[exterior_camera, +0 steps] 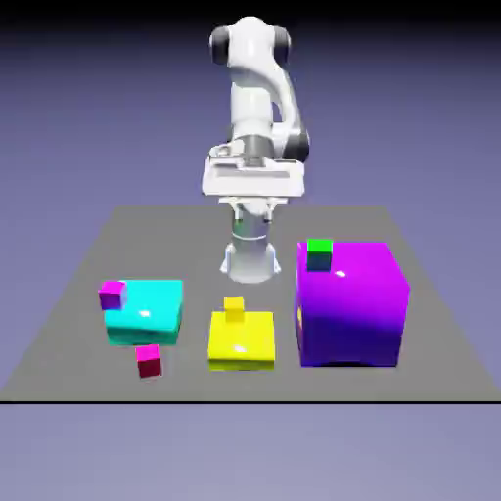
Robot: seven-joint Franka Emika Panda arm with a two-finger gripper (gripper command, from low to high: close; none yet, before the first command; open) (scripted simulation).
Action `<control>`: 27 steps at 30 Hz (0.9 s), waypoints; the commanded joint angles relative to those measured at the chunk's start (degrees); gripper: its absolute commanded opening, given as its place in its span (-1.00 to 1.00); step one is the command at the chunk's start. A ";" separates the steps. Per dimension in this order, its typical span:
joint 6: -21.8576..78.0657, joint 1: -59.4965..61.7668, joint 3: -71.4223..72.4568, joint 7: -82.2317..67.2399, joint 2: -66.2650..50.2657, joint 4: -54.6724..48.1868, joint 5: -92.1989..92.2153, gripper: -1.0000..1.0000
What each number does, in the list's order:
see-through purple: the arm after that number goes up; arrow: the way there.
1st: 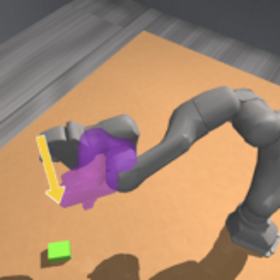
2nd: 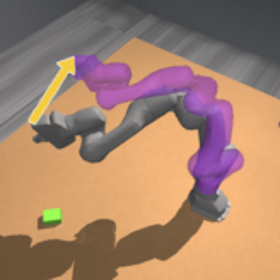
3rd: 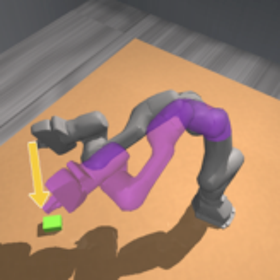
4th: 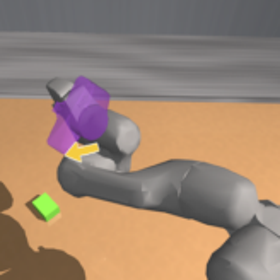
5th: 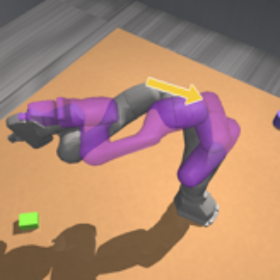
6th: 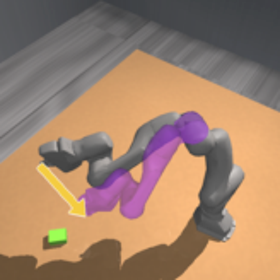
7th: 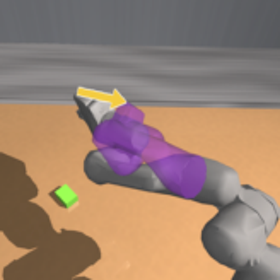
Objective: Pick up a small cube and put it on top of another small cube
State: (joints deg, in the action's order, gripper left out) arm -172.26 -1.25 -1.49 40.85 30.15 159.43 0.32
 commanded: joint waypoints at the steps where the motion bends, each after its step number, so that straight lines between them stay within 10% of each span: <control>1: 1.45 -0.47 -1.24 -1.34 -2.08 -1.30 0.26 0.00; 27: 39.09 -12.59 -33.30 -36.07 -56.07 -35.17 7.12 0.00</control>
State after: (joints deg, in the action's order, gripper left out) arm -133.17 -13.83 -34.79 4.78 -25.91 124.27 7.44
